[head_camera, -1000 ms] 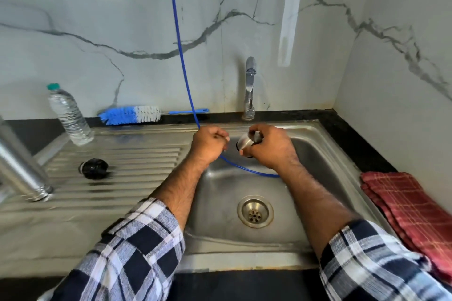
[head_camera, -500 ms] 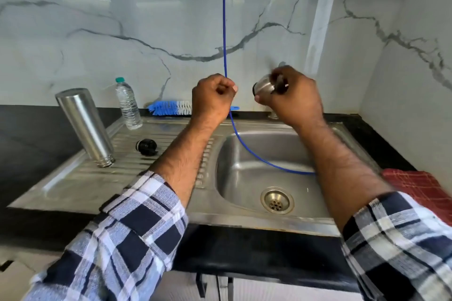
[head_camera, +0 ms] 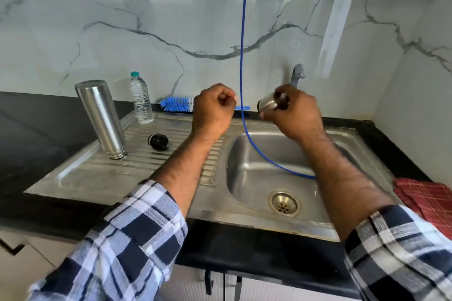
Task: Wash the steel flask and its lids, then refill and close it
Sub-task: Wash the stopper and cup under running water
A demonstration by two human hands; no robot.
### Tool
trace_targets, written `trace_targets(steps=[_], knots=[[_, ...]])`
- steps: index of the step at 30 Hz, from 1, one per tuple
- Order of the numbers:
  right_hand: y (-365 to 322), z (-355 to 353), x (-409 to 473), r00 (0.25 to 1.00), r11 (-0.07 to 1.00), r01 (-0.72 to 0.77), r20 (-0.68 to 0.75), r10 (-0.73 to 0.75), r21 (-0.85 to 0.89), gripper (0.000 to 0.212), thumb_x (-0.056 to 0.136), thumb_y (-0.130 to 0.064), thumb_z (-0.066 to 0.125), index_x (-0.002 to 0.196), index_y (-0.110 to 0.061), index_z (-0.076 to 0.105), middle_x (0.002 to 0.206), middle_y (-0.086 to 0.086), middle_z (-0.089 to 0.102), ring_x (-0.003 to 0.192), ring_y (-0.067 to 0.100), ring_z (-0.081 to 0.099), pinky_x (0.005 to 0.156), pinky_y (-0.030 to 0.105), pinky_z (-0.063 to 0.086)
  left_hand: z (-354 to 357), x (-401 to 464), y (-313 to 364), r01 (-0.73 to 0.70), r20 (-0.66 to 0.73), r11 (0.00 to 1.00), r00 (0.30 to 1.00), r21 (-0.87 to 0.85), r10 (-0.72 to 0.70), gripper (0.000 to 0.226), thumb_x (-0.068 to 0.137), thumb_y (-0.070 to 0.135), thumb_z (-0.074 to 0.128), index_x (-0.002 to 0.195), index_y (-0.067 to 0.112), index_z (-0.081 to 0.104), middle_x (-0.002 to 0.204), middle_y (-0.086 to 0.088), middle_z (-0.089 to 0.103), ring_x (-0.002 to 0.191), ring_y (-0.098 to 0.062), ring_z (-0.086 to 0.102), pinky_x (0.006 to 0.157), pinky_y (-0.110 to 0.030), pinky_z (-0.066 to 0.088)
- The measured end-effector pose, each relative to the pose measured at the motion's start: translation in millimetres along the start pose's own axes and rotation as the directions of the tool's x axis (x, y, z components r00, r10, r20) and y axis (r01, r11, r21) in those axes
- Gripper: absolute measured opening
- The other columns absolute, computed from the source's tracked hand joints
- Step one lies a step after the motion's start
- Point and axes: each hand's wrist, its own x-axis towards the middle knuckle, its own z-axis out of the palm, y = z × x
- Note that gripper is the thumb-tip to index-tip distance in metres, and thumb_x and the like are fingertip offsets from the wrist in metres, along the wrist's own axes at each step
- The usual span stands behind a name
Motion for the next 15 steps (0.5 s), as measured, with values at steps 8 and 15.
trace_targets(steps=[8, 15], knots=[[35.0, 67.2, -44.8, 0.911, 0.971, -0.083, 0.378, 0.166, -0.226, 0.040, 0.072, -0.041, 0.092, 0.103, -0.023, 0.073, 0.090, 0.002, 0.072, 0.090, 0.026, 0.070, 0.075, 0.030, 0.052, -3.4, -48.4, -66.6, 0.140, 0.378, 0.901, 0.873, 0.411, -0.308, 0.015, 0.083, 0.013, 0.075, 0.077, 0.027, 0.072, 0.082, 0.011, 0.074, 0.080, -0.015, 0.073, 0.079, -0.037, 0.065], [4.6, 80.6, -11.6, 0.984, 0.998, 0.021, 0.178, -0.011, -0.053, 0.043, 0.071, -0.046, 0.091, 0.101, -0.024, 0.069, 0.092, -0.001, 0.071, 0.082, 0.021, 0.066, 0.073, 0.029, 0.050, -23.1, -21.3, -69.5, 0.097, 0.282, 0.915, 0.934, 0.391, -0.220, 0.012, 0.089, 0.015, 0.072, 0.081, 0.024, 0.073, 0.076, 0.011, 0.073, 0.072, -0.012, 0.071, 0.077, -0.035, 0.064]])
